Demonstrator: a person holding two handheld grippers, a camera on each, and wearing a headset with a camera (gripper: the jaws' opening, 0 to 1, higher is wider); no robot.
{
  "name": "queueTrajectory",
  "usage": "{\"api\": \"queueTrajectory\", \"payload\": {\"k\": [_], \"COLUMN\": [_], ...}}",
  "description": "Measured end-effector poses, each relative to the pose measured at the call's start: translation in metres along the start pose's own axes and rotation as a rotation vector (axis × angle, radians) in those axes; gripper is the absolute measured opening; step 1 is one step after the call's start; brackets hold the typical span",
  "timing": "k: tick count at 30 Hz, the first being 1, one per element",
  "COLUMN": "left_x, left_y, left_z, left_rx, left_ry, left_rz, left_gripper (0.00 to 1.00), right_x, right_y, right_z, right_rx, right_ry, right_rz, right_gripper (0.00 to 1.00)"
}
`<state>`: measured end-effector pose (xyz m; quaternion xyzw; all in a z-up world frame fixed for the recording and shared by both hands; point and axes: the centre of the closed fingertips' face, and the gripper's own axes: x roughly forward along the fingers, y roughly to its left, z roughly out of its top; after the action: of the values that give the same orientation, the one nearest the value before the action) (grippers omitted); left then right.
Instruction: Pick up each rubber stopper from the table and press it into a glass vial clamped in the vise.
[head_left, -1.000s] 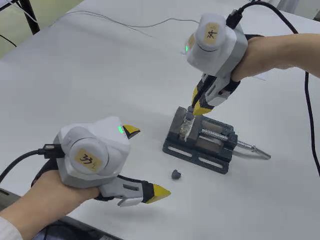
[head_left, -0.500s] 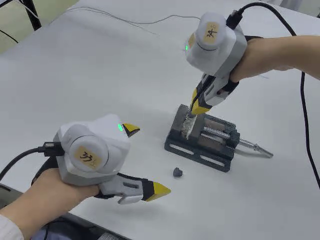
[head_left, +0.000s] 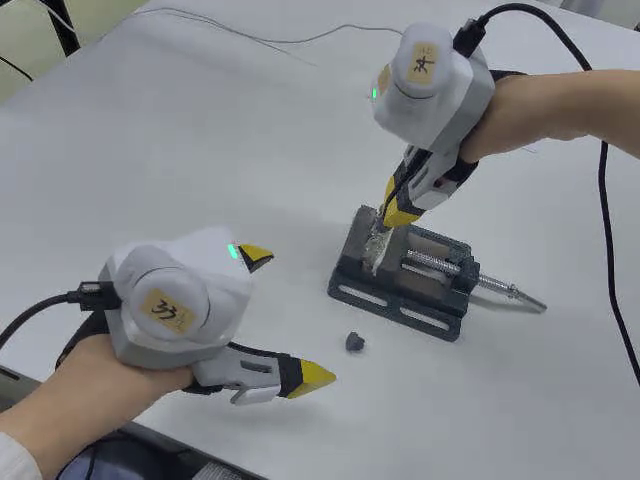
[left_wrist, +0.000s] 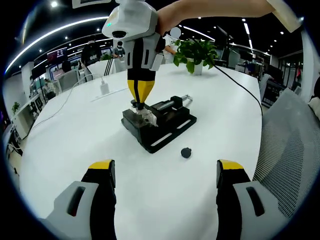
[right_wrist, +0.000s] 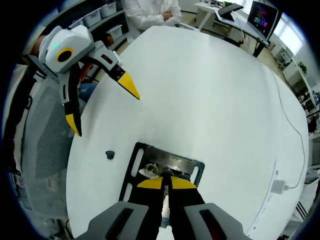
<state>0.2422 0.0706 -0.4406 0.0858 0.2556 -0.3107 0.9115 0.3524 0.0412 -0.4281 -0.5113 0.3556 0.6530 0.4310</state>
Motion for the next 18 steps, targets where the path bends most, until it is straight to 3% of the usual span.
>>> {"api": "queueTrajectory", "payload": {"k": [4,14,16,18], "left_x": [0.0001,0.0029,0.0034,0.0038], "left_y": [0.0006,0.0004,0.0005,0.0005], "left_z": [-0.0011,-0.0006,-0.0001,-0.0003], "left_rx": [-0.003,-0.012,-0.019,-0.018], "left_ry": [0.000,-0.005,-0.008,-0.007], "left_rz": [0.003,0.004,0.005,0.005], "left_gripper": [0.82,0.81,0.81,0.81], "right_x": [0.0004,0.0026,0.0025,0.0034], "right_y": [0.0005,-0.0027,-0.0018,-0.0036], "right_z": [0.0002,-0.0004,0.0000,-0.0010], "right_rx": [0.009,-0.046,-0.035,0.055], "right_ry": [0.002,0.091,0.093,0.079], "right_rz": [-0.012,-0.021,-0.017,0.003], "right_gripper": [0.00,0.00,0.00,0.00]}}
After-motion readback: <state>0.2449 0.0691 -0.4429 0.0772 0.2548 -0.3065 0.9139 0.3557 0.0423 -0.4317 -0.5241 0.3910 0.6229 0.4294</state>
